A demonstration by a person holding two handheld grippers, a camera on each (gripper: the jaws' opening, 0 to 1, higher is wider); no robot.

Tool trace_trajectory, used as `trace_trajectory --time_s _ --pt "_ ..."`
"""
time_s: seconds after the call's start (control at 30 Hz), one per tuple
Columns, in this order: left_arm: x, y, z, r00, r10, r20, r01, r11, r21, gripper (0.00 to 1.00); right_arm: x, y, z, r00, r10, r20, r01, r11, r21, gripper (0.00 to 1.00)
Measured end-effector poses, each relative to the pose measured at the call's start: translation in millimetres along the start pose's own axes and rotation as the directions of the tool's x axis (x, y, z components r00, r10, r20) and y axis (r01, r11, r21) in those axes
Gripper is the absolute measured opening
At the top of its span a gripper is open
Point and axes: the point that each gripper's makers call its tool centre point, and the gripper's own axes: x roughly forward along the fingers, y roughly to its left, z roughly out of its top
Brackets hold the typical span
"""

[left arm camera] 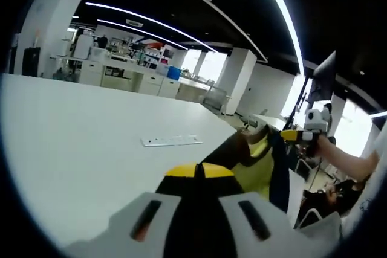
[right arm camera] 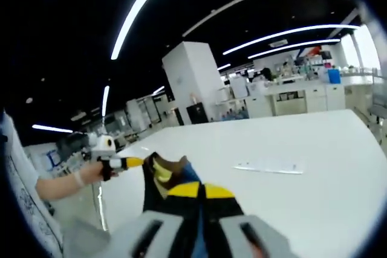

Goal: Fold the garment on the visible template until the final outline fits inside the template.

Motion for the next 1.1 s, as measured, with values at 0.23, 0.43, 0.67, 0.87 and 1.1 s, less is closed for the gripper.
trace_trajectory --time_s 0.23,0.43,0.67,0.87,1.1 --pt "39.6 32.1 -21.1 0.997 0.019 -0.071 -0.022 0.999 -0.038 0.0 35.4 -45.3 -25.6 0.995 -0.035 -0.091 0.036 0.999 0.018 0.0" --pt "69.6 67.8 -34.5 0.993 0.042 -0.109 -0.048 0.997 -0.058 0.0 60.4 -79.0 -37.8 0.993 -0.043 -0.114 0.05 0.997 0.053 0.0" --pt "102.3 98.2 -59.0 0.984 0.071 -0.163 -0.083 0.994 -0.069 0.0 89.5 -113.3 -66.0 0.983 -0.079 -0.168 0.089 0.995 0.05 0.0" --pt "119.0 115.7 -75.5 0.978 0.116 -0.174 -0.136 0.985 -0.11 0.0 117.1 -131.3 -88.0 0.976 -0.087 -0.198 0.104 0.992 0.076 0.0" --pt "127.6 129.9 -100.1 0.964 0.152 -0.219 -0.18 0.977 -0.115 0.0 140.0 -148.5 -112.2 0.965 -0.127 -0.228 0.15 0.985 0.088 0.0"
